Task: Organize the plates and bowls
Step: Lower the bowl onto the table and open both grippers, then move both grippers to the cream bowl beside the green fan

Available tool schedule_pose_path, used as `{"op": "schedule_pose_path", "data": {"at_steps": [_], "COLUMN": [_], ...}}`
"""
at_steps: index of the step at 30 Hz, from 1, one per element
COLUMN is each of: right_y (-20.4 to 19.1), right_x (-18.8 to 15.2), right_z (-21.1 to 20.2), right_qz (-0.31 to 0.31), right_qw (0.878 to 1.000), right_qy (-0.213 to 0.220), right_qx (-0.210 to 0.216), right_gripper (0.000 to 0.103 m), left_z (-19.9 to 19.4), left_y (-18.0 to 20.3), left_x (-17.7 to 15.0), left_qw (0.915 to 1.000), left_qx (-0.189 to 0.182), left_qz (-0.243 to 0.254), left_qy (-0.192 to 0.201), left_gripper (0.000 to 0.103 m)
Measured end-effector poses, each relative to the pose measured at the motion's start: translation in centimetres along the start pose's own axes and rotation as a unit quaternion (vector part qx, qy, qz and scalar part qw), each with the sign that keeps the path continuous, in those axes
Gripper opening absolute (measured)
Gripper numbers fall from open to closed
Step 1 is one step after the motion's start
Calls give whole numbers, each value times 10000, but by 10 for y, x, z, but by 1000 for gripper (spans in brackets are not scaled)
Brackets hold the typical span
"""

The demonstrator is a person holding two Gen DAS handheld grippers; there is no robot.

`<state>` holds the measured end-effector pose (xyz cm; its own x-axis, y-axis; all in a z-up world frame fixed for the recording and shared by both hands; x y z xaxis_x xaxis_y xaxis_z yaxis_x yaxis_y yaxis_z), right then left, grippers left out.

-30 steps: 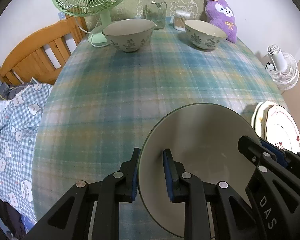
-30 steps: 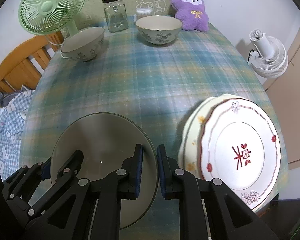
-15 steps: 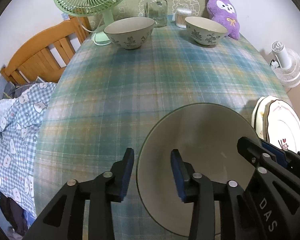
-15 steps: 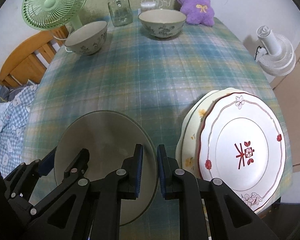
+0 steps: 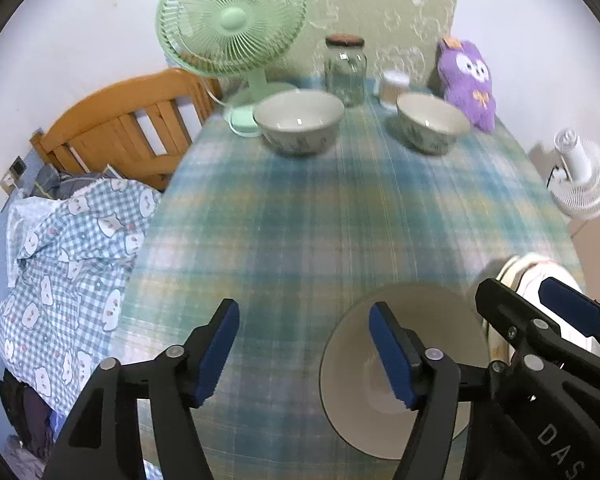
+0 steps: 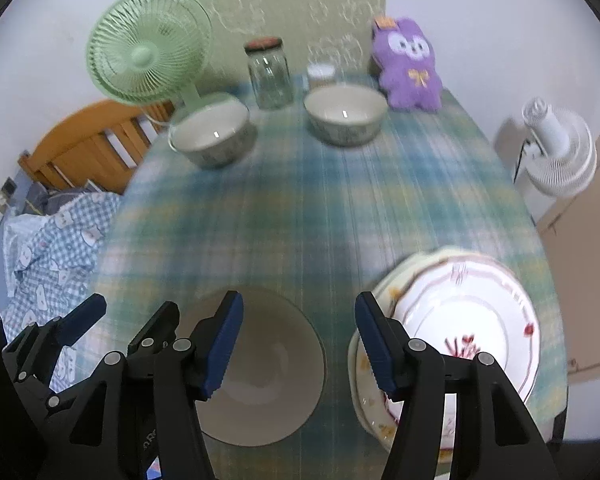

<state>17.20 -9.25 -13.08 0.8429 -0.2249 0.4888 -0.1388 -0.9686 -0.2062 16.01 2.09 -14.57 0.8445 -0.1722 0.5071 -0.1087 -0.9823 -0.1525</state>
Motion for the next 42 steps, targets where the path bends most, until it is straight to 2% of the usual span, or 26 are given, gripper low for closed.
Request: {"op": "schedule_pose_path", "data": {"at_steps": [5, 11, 21, 26, 33, 42], "right_y": [-17, -31, -59, -68, -47, 0], "right_x": [27, 58, 107, 132, 169, 216], "right_z": [-21, -24, 14, 41, 79, 113], "right_qz": [-211, -219, -78, -111, 179, 602], "right_qw": [9992, 9983, 9982, 9974, 9961, 9924], "right_qy": [312, 526, 584, 709, 753, 829], "right_qx": [109, 81, 95, -107, -427, -688], "right_gripper": [62, 62, 62, 62, 62, 62], "left_z": [-19, -22, 17, 43, 82, 119], "left_y": [-10, -23, -50, -58, -40, 9], "left_x": [25, 53, 100, 121, 157, 207], "left_qw": [9996, 9988, 9989, 9988, 9983, 9947], "left_qx": [71, 52, -26, -17, -274, -430], "left_qz": [-3, -70, -124, -59, 144, 662], "left_qy": [283, 482, 458, 476, 494, 655], "left_gripper": [74, 78, 75, 73, 71, 69]}}
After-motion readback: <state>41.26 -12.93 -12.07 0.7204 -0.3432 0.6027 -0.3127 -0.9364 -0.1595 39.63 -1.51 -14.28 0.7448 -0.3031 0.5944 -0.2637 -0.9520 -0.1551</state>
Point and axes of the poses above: each gripper's, at about its wrist camera, not at the fingertips, and z roughly the way its jaws point, y to its right, x to its top, the point moved 10 cm from there along z, roughly the way its jaws point, and after that the axes turned 12 degrees about z, right-handed, at the moved point
